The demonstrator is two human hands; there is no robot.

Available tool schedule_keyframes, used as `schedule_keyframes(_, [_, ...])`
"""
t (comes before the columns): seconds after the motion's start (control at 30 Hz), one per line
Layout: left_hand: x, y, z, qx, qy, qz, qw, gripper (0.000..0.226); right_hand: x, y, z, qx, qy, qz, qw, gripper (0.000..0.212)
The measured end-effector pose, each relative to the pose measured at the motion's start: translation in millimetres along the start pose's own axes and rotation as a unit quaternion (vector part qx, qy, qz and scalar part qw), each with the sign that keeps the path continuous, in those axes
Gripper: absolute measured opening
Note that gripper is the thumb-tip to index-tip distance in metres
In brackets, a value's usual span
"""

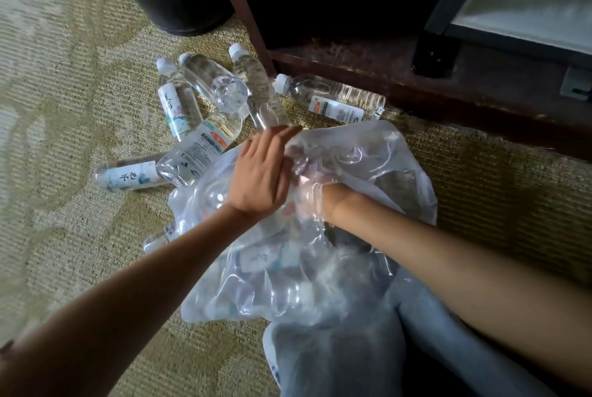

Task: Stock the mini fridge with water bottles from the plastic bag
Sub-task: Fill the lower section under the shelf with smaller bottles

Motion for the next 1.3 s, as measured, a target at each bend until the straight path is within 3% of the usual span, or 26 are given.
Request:
schedule_keyframes(0.03, [-0.8,-5.1,2.2,-0.014,-0.021,-0.015,1.0,0.047,2.8,-9.6,-8.7,-0.033,-0.053,-0.113,0.992,0.047])
schedule_keyframes(0.07, [1.5,-7.4,4.1,-0.032,-0.038,-0.034,0.998,0.048,-3.9,-5.9,-4.6,-0.043,-0.061,-0.142,0.987,0.055])
schedule_keyframes(0.1, [1.2,-10.3,7.0,-0.037,-0.057,-0.05,0.996,0.048,-14.4,13.2,-2.2,0.044,-0.09,-0.109,0.989,0.062])
schedule_keyframes(0.13, [1.6,-10.7,7.3,-0.042,-0.062,-0.052,0.996,0.048,-22.4,29.8,-3.9,0.016,-0.106,-0.2,0.974,0.07])
schedule_keyframes(0.17, [1.7,-10.7,7.6,-0.034,-0.066,-0.048,0.996,0.049,-21.7,49.2,4.9,0.065,-0.126,-0.208,0.968,0.06])
schedule_keyframes(0.2, [2.7,-11.7,7.4,-0.041,-0.063,-0.034,0.997,0.049,-49.2,79.8,-8.6,0.128,-0.242,-0.198,0.941,0.038])
schedule_keyframes(0.23, [3.8,-12.1,7.4,-0.042,-0.059,-0.015,0.997,0.049,-62.7,45.8,-26.1,0.096,-0.319,-0.149,0.931,0.036])
schedule_keyframes(0.27, [4.2,-12.6,8.5,-0.049,-0.052,0.005,0.997,0.049,-58.3,32.9,-33.3,0.064,-0.338,-0.157,0.926,0.041])
schedule_keyframes(0.33, [-0.5,-15.7,12.6,-0.059,-0.04,0.032,0.997,0.051,-1.8,7.4,-8.9,-0.185,-0.235,-0.173,0.939,0.042])
schedule_keyframes(0.37, [-3.8,-18.6,13.4,-0.066,-0.033,0.042,0.996,0.051,21.3,6.2,21.3,-0.256,-0.131,-0.15,0.946,0.041])
schedule_keyframes(0.4, [-6.8,-23.6,12.8,-0.079,-0.027,0.044,0.996,0.052,14.9,25.7,42.1,-0.335,-0.053,-0.174,0.925,0.039])
schedule_keyframes(0.47, [-8.9,-38.2,10.3,-0.108,-0.015,0.012,0.994,0.053,46.9,57.6,72.3,-0.402,-0.031,-0.197,0.894,0.018])
schedule_keyframes(0.67, [-3.2,-56.8,2.7,-0.116,0.019,-0.069,0.991,0.05,55.6,85.5,90.3,-0.304,-0.032,-0.178,0.935,0.034])
schedule_keyframes(0.87, [-7.1,-66.1,2.5,-0.135,0.014,-0.112,0.984,0.048,53.4,138.4,92.6,-0.12,0.128,-0.02,0.984,0.059])
schedule_keyframes(0.93, [-5.9,-69.0,1.3,-0.131,-0.005,-0.146,0.981,0.049,85.6,165.6,85.7,-0.103,0.109,-0.098,0.984,0.06])
schedule_keyframes(0.97, [-7.0,-69.7,1.7,-0.122,-0.009,-0.149,0.981,0.048,109.2,171.4,80.8,-0.125,0.055,-0.203,0.969,0.058])
schedule_keyframes(1.03, [-5.9,-66.9,-0.7,-0.08,0.024,-0.111,0.99,0.043,144.0,159.2,72.8,-0.189,-0.044,-0.391,0.9,0.056])
schedule_keyframes(1.07, [-1.8,-62.2,-3.7,-0.037,0.073,-0.061,0.995,0.04,149.3,145.0,68.6,-0.214,-0.074,-0.444,0.867,0.065])
schedule_keyframes(1.13, [19.9,-59.7,-12.9,0.023,0.181,0.118,0.976,0.041,142.6,114.5,57.7,-0.192,-0.106,-0.507,0.833,0.076])
schedule_keyframes(1.2, [65.2,-72.5,-23.0,-0.038,0.207,0.305,0.929,0.045,129.3,96.3,49.7,-0.122,-0.132,-0.565,0.805,0.064])
schedule_keyframes(1.3, [98.1,-80.0,-27.5,-0.1,0.195,0.359,0.907,0.059,130.9,80.6,48.5,-0.056,-0.222,-0.596,0.77,0.069])
Point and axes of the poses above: each hand's wrist, its own z-axis away from the middle knuckle, its own y-axis out of the back of the hand, x = y × z, the point moved 6 cm from there along -z, towards the middle knuckle, and after that the axes turned 1 degree about -y, right-handed, at the moved point
